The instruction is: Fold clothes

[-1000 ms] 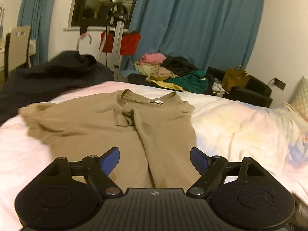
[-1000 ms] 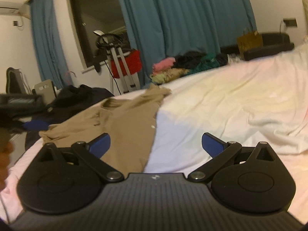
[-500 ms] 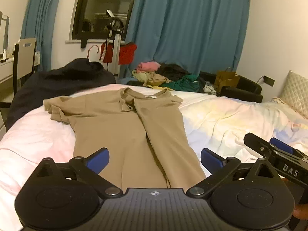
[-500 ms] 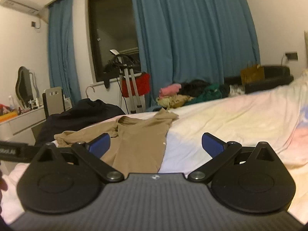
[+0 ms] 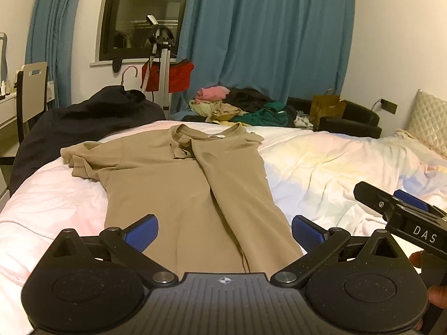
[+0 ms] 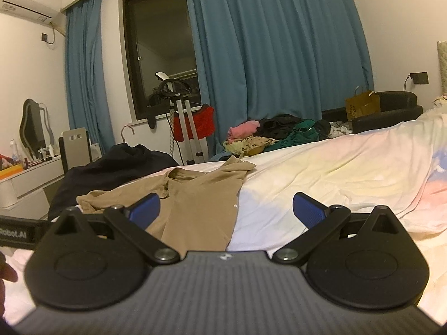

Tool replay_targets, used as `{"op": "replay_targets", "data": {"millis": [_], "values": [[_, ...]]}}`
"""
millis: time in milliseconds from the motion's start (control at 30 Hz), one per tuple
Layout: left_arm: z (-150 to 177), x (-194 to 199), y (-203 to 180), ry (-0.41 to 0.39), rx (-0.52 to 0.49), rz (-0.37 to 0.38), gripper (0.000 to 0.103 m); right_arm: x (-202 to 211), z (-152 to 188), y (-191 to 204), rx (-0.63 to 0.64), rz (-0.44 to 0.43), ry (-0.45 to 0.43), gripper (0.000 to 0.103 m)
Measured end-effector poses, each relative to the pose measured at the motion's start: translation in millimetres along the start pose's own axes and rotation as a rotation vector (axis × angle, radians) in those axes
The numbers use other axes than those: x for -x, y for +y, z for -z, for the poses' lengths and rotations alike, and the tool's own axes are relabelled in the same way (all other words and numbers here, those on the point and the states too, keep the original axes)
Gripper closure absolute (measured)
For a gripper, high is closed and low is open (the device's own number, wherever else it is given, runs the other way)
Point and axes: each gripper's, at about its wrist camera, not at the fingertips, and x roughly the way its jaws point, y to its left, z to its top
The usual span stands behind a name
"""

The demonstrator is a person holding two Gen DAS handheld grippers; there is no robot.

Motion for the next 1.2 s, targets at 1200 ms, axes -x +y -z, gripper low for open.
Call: {"op": "replay_targets", "data": {"millis": [1200], "values": [[-17.5, 7.6, 118.3, 0.035, 0.242, -0.062, 0.0, -166.6, -50.2, 137.8, 0.361, -0.331, 0.239, 0.001]]}}
